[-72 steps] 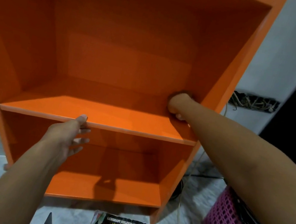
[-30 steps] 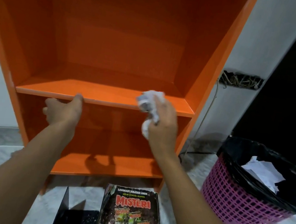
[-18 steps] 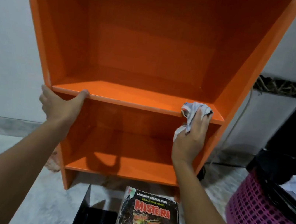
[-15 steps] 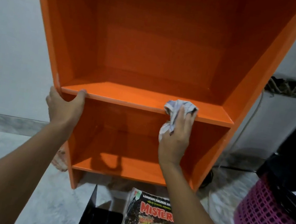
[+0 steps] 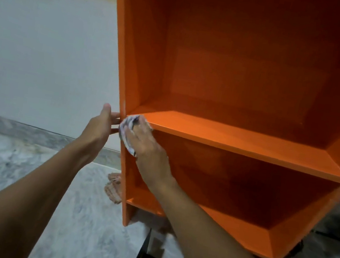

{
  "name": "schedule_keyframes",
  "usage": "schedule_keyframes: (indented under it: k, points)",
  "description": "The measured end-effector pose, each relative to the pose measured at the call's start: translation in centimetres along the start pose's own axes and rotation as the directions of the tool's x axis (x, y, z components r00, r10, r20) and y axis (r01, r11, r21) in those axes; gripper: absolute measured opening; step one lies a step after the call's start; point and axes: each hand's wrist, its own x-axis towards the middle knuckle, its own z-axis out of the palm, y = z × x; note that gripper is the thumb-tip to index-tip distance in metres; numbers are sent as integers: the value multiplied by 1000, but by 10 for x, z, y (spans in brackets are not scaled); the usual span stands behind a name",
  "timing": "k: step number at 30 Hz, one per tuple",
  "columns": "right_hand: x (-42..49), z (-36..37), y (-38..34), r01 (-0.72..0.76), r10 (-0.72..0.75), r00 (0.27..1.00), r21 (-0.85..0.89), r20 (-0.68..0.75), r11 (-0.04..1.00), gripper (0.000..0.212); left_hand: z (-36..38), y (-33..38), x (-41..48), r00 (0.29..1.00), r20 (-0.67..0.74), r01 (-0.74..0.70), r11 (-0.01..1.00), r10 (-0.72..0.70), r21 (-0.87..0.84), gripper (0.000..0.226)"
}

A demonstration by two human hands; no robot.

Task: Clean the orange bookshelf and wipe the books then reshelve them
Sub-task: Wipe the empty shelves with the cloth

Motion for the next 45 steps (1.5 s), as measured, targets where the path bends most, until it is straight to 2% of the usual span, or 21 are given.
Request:
schedule_keyframes:
  k: [2, 3, 6, 9, 10, 12, 14, 16, 21, 23, 25, 26, 28, 29, 31, 34, 36, 38, 40, 43, 45]
  points:
    - [-9, 3, 10, 83, -78, 974, -13, 212, 996, 67, -7, 4, 2, 1000, 11, 12, 1000, -12, 14, 66]
    - [-18, 1, 17, 68, -65, 968, -2, 241, 998, 68, -6, 5, 3, 1000, 21, 8, 1000, -9, 28, 66]
    - [-27, -16, 20, 5, -9, 996, 46, 88, 999, 67, -14, 6, 12, 998, 69, -12, 1000, 10, 28, 68]
    - [0, -36, 2, 180, -174, 975, 28, -140, 983, 49, -25, -2, 22, 988, 152, 11, 1000, -7, -21, 72]
    - [15, -40, -4, 198, -192, 963, 13, -188, 980, 47, -27, -4, 24, 985, 173, 29, 998, -20, -49, 75]
    - [45, -44, -12, 103, -96, 972, 24, -214, 994, 51, -32, -8, 28, 980, 197, 64, 992, -42, -110, 82]
    - [61, -39, -19, -32, 38, 989, 42, -141, 999, 55, -35, -9, 31, 975, 219, 82, 983, -44, -166, 85]
    - [62, -29, -27, -43, 41, 998, -33, -57, 999, 49, -37, -10, 34, 969, 241, 103, 969, -47, -225, 85]
    - [57, -34, -23, 146, -111, 986, -317, 126, 937, 27, -41, -13, 33, 952, 301, 136, 952, -49, -274, 83]
    - [58, -41, -22, 295, -219, 939, -296, 266, 909, 19, -43, -13, 33, 948, 314, 143, 948, -50, -283, 82]
    - [60, -46, -24, 454, -346, 875, -323, 339, 831, 20, -43, -14, 32, 944, 327, 150, 941, -46, -302, 81]
    - [63, -48, -25, 480, -364, 869, -391, 335, 786, 26, -44, -14, 32, 941, 335, 151, 939, -41, -309, 81]
    - [73, -52, -25, 402, -331, 915, -476, 230, 782, 34, -44, -15, 31, 939, 343, 143, 938, -28, -316, 80]
    - [78, -52, -27, 351, -297, 936, -478, 187, 805, 36, -44, -16, 31, 939, 343, 141, 937, -25, -319, 80]
    - [79, -43, -31, 320, -251, 947, -485, 203, 814, 36, -46, -19, 33, 934, 356, 152, 935, -30, -320, 85]
    - [64, -28, -39, 432, -296, 898, -517, 327, 739, 32, -48, -28, 35, 930, 361, 195, 932, -76, -306, 90]
    - [54, -23, -35, 463, -263, 842, -381, 471, 800, 41, -45, -36, 33, 934, 339, 213, 942, -117, -261, 86]
    - [49, -26, -28, 469, -285, 807, -269, 517, 841, 54, -42, -46, 30, 931, 334, 225, 951, -145, -213, 82]
    - [46, -31, -18, 433, -314, 865, -267, 391, 861, 55, -39, -54, 31, 932, 337, 212, 955, -134, -206, 78]
    - [56, -42, -8, 237, -209, 970, -297, 121, 925, 47, -35, -58, 34, 955, 276, 177, 956, -109, -236, 68]
    - [64, -39, -6, 184, -167, 983, -326, 78, 927, 41, -30, -60, 33, 972, 211, 153, 958, -101, -244, 63]
